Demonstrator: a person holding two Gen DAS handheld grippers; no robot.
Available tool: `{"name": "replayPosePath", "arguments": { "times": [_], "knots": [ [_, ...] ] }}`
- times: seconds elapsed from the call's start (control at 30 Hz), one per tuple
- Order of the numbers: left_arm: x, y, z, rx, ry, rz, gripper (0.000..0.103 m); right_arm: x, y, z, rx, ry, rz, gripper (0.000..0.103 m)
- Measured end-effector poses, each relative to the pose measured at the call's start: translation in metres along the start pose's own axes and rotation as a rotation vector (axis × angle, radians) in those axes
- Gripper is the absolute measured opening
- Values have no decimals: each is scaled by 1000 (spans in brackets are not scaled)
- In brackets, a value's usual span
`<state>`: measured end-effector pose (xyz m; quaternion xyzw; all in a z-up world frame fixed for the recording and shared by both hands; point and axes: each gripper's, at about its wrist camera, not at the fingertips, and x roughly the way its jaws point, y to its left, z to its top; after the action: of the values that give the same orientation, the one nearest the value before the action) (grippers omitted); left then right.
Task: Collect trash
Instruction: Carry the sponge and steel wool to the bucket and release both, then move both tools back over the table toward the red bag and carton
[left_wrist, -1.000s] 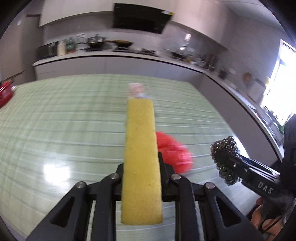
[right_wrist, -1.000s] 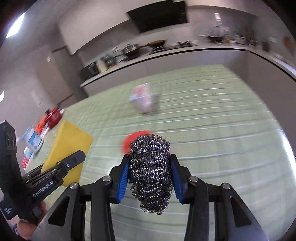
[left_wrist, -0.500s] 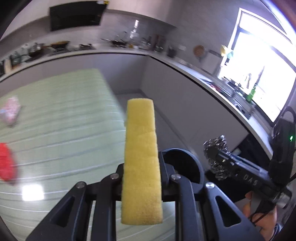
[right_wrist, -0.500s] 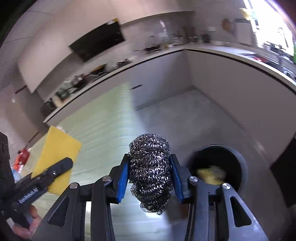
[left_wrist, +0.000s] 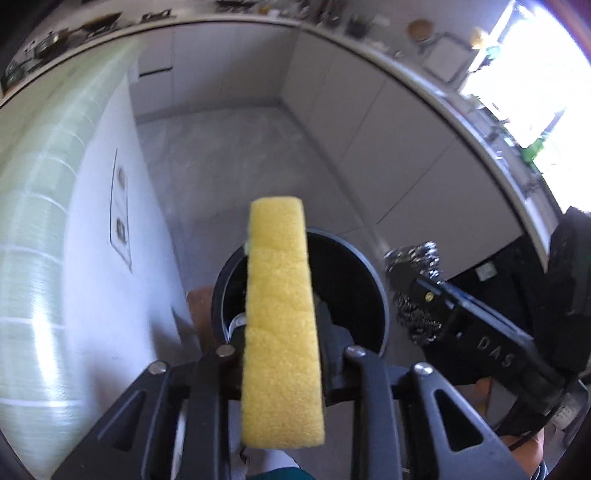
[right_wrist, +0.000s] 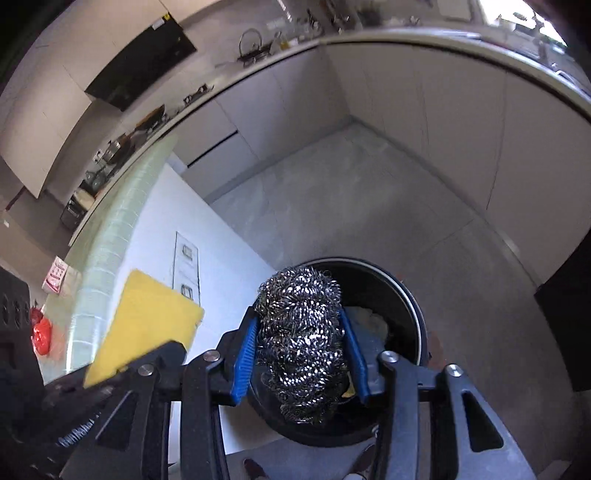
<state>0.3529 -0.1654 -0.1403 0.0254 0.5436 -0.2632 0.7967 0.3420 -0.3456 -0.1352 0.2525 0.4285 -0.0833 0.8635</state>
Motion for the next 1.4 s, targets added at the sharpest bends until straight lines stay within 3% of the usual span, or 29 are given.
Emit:
{"name": "replayPosePath", "arguments": {
  "times": [0.03, 0.07, 0.17, 0.43, 0.57, 0.73, 0.87, 1.07, 1.2, 1.4],
  "knots": [
    [5, -1, 1, -12, 23, 16, 50, 6, -4, 2, -6, 4, -8, 53],
    [7, -3, 1, -21, 28, 25, 58, 9, -4, 3, -2, 8, -8, 57],
    [1, -10, 1, -13, 10, 31, 63, 9, -11, 9, 14, -6, -1, 64],
    [-28, -27, 12, -41, -38, -12, 63, -23, -4, 18, -4, -82, -16, 64],
    [-63, -17, 17, -34, -95, -27, 63, -43, 18, 22, -10, -116, -25, 64],
    [-114, 16, 12, -15, -168, 13, 63, -69, 67, 15, -50, -144, -10, 64],
    [-151, 66, 3, -27, -220, 48, 63, -79, 134, -1, -99, -154, 23, 64],
    [-202, 170, -24, -93, -262, 115, 64, -75, 250, -34, -195, -141, 79, 67],
    [-234, 254, -47, -148, -294, 195, 66, -60, 338, -65, -265, -131, 130, 73],
    [-265, 364, -66, -264, -304, 299, 66, -14, 465, -114, -391, -58, 214, 74]
  ]
}}
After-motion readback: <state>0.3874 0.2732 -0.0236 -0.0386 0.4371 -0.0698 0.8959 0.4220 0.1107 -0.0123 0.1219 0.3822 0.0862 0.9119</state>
